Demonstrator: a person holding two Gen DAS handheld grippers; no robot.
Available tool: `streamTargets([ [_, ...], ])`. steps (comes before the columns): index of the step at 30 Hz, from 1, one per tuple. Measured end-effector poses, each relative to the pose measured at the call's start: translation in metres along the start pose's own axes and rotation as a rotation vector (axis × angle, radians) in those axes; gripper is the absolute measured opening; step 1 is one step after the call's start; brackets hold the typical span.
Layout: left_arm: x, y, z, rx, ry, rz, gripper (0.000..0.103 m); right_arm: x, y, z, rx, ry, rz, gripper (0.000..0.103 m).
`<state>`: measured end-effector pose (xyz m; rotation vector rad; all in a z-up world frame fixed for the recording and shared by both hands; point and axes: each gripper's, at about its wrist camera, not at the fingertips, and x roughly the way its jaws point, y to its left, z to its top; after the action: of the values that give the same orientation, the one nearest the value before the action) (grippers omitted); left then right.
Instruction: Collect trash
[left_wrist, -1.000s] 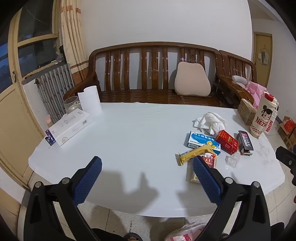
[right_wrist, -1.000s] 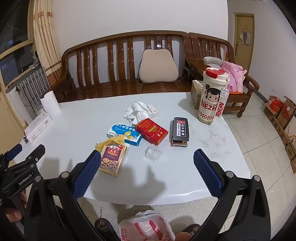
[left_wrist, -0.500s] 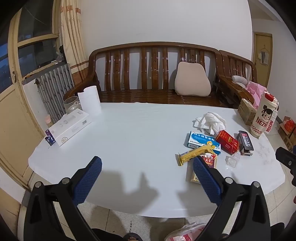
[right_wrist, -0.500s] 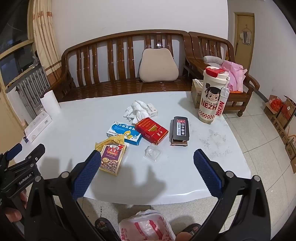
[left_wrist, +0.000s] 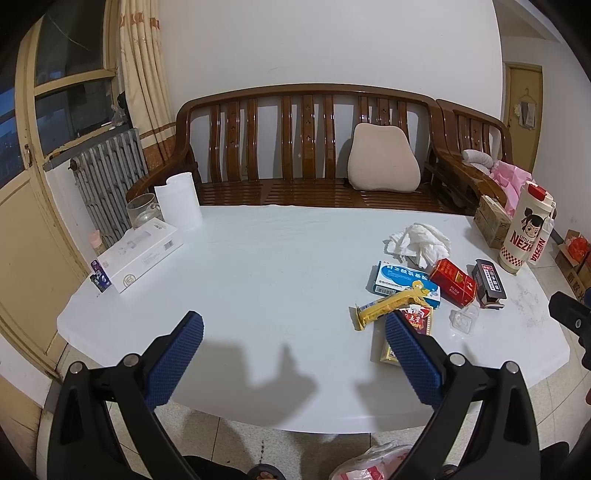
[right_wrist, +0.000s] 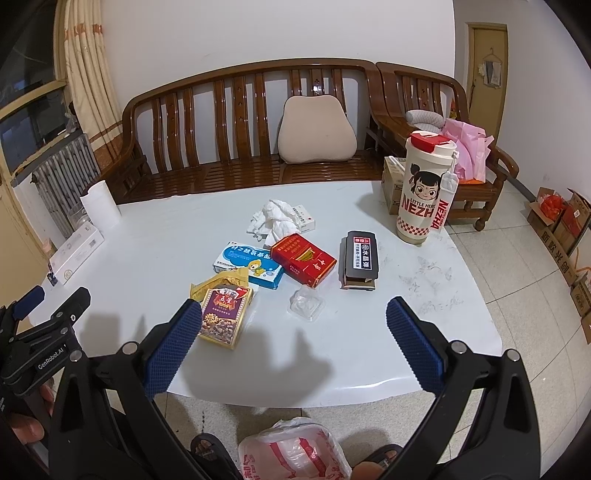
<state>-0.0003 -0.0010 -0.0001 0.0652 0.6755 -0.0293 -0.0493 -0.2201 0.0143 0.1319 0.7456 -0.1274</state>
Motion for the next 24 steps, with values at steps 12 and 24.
streamTargets([
  [12, 0.0001, -0.0003, -0.0001, 0.001, 0.000, 0.003, 0.096, 0.0013, 0.0007, 0.0019, 0.003, 0.000, -0.003, 0.098],
  [24, -0.0006, -0.0003, 0.0006, 0.003, -0.001, 0.003, 0.096, 0.0012, 0.0004, 0.0019, 0.004, 0.000, -0.002, 0.098],
])
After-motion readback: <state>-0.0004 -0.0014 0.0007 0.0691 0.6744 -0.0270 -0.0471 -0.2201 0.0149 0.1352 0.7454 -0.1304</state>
